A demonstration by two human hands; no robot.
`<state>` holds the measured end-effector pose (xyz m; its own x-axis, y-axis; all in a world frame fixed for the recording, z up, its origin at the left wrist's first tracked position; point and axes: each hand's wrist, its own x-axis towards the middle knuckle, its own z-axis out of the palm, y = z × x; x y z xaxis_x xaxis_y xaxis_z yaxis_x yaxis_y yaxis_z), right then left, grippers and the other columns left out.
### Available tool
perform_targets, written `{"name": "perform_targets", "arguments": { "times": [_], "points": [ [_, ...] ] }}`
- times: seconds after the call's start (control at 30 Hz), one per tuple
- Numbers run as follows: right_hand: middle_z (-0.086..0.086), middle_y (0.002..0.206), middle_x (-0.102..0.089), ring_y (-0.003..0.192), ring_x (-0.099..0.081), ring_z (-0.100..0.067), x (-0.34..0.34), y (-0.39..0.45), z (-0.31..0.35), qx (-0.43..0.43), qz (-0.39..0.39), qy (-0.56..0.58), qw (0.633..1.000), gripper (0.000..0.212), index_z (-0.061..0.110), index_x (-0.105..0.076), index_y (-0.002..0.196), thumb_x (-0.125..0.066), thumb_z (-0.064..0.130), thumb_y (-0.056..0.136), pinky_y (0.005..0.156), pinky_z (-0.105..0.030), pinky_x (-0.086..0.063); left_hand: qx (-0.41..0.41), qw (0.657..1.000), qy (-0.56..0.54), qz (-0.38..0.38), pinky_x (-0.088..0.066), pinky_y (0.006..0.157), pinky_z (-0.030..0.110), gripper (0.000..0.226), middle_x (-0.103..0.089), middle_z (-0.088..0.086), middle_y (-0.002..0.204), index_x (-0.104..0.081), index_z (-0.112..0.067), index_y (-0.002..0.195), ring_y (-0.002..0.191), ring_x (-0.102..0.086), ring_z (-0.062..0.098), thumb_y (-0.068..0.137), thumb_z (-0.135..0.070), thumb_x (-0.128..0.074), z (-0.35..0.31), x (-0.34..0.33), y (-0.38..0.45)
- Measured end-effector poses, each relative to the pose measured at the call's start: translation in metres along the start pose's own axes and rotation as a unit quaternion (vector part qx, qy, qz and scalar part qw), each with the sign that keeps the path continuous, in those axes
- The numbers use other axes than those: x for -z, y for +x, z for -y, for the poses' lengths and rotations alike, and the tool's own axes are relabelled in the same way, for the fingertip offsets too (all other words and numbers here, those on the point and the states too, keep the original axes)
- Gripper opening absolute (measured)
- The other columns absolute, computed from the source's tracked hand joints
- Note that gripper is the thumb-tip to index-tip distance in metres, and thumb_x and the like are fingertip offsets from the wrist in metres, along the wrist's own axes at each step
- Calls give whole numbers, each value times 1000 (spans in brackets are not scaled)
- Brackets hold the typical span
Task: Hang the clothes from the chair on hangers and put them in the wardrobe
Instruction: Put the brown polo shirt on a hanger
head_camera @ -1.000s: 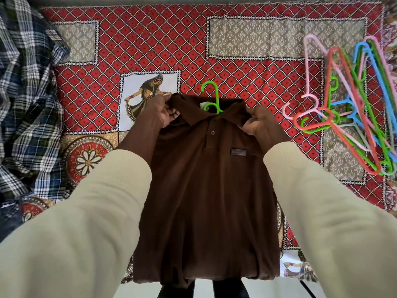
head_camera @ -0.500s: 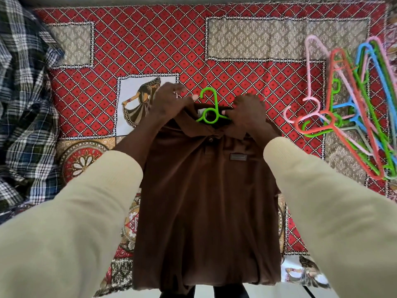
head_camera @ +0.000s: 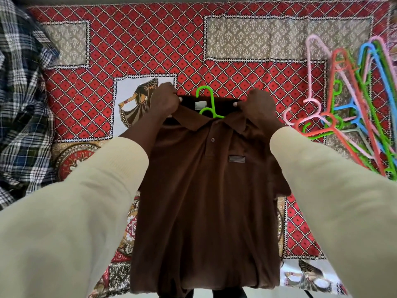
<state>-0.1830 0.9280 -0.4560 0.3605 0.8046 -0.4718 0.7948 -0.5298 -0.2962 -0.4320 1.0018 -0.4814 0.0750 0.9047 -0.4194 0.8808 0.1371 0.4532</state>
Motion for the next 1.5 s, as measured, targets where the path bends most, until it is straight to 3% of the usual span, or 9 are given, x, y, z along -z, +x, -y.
{"name": "perform_targets", "arguments": {
  "times": [0.17,0.37,0.5,0.77,0.9,1.07,1.3,1.4,1.5],
  "points": [
    [-11,78,-63,62,-59,-24,-9,0,-1,-23,69,181,981,45,7,-60,81,-60,51,91,50,-23,-42,125,975,-178,-45,-52,50,26,22,-67,12,80,-61,-10,74,71,-65,26,93,-21,-62,9,2,0],
    [-19,107,-61,99,-58,-37,-10,-1,7,70,-5,-25,997,28,3,-62,101,-62,18,77,70,-32,-42,-41,999,-33,10,-49,87,35,51,-67,4,109,-68,-19,103,100,-62,23,75,-62,-71,-1,12,0],
    [-22,106,-63,99,-59,-39,-8,3,17,123,36,-49,991,21,-2,-65,100,-59,4,81,70,-33,-40,-77,982,150,83,-47,84,37,52,-63,14,117,-64,-9,117,112,-59,35,76,-36,-79,-15,10,1],
    [-5,81,-55,61,-48,-13,5,11,-1,25,135,98,986,24,-2,-63,109,-56,18,99,38,-12,-33,27,977,-78,198,-58,65,32,25,-66,12,79,-66,-7,86,62,-62,21,94,-31,-64,17,18,2],
    [-23,113,-62,103,-58,-37,-5,7,6,46,86,3,995,34,-4,-59,114,-48,25,102,74,-32,-43,17,982,11,186,-50,46,29,36,-66,15,77,-55,-3,95,46,-61,20,104,-34,-40,11,12,-6],
    [-13,106,-62,102,-60,-33,-5,5,6,9,29,-60,998,64,8,-61,108,-61,65,80,82,-37,-46,-37,994,92,45,-46,81,40,58,-60,13,99,-56,-7,103,93,-55,31,90,-63,-52,10,13,-10],
    [-7,134,-48,136,-31,-28,-7,11,-8,205,113,-56,971,23,28,-71,107,-69,36,85,115,-44,-20,-148,950,109,253,-40,106,46,28,-54,2,113,-69,-38,108,115,-45,22,80,-36,-74,21,31,-9],
    [-7,127,-54,131,-36,-24,-2,15,-20,198,150,-109,962,31,18,-72,102,-66,44,87,111,-40,-22,-100,954,110,262,-47,93,39,23,-66,6,100,-71,-21,99,100,-58,24,85,-39,-72,24,40,-5],
    [-5,88,-59,93,-56,-23,5,9,-20,122,149,8,981,32,14,-65,83,-63,45,91,77,-31,-40,-45,978,-18,203,-40,74,30,28,-63,4,79,-63,-16,76,81,-57,23,91,-40,-65,32,36,-4]
  ]
}}
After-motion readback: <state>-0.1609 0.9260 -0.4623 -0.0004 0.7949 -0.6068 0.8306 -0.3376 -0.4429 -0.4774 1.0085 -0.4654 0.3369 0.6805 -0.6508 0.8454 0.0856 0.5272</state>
